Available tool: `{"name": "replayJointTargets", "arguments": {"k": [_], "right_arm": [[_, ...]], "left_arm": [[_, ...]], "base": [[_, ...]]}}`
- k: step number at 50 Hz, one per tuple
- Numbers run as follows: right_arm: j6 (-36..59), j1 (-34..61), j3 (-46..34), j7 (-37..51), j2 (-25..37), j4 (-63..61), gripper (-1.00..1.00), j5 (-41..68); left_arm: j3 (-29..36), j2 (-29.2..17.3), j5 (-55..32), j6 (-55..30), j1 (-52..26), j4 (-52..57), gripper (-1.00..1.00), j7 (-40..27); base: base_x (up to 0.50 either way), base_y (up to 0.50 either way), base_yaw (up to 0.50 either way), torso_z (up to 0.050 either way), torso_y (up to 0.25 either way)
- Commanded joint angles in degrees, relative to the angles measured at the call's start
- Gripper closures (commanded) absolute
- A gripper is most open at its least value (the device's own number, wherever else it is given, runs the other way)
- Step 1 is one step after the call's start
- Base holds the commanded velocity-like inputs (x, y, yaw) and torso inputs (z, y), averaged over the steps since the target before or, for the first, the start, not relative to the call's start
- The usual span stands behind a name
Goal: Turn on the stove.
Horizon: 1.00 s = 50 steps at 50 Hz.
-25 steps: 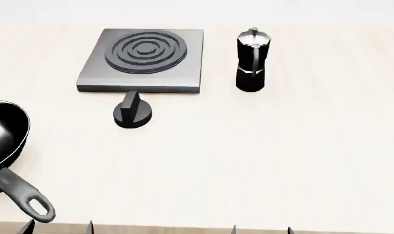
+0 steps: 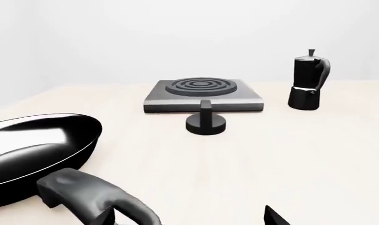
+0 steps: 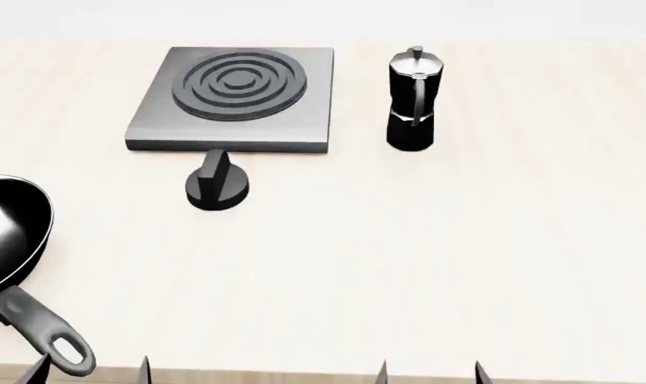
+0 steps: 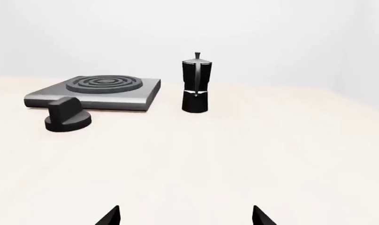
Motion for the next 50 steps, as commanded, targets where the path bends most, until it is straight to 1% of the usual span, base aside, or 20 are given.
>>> {"name": "replayJointTargets", "arguments": {"k": [1,4,5,7,20,27,30,50], "right_arm": [[6.6,-0.9,-1.3,0.6,2.0,-9.9,-1.00,1.0],[8.7,-0.8,-1.5,0.8,2.4,-12.4,-1.00,1.1],[10.2,-0.7,-1.7,1.2,2.6,-14.0,-1.00,0.5],[11.2,-0.7,-1.7,1.3,2.8,-15.8,-1.00,0.8],[19.3,1.7,-2.3,2.0,4.2,-25.7,-1.00,1.7],[23.0,3.3,-2.9,2.5,4.7,-29.4,-1.00,1.8],[25.4,4.4,-3.0,2.6,4.8,-31.9,-1.00,2.2],[41.2,12.9,-2.2,4.1,5.0,-44.7,-1.00,4.8]], "left_arm": [[2.3,-1.8,1.3,-5.1,1.1,7.7,-1.00,-2.3],[2.9,-2.3,1.5,-6.3,1.3,9.2,-1.00,-2.3],[3.9,-2.9,3.2,-7.5,1.2,10.1,-1.00,-2.6],[3.5,-2.8,1.7,-8.7,1.1,11.4,-1.00,-2.2],[4.5,-3.5,0.8,-17.3,-3.0,19.5,-1.00,-2.6],[3.9,-3.9,1.3,-18.1,-4.1,21.4,-1.00,-4.4],[4.1,-4.2,0.6,-20.8,-5.4,23.9,-1.00,-3.9],[5.1,-5.0,-0.7,-26.7,-12.1,29.2,-1.00,-4.1]], "base": [[0.00,0.00,0.00,0.000,0.000],[0.00,0.00,0.00,0.000,0.000],[0.00,0.00,0.00,0.000,0.000],[0.00,0.00,0.00,0.000,0.000],[0.00,0.00,0.00,0.000,0.000],[0.00,0.00,0.00,0.000,0.000],[0.00,0.00,0.00,0.000,0.000],[0.00,0.00,0.00,0.000,0.000]]}}
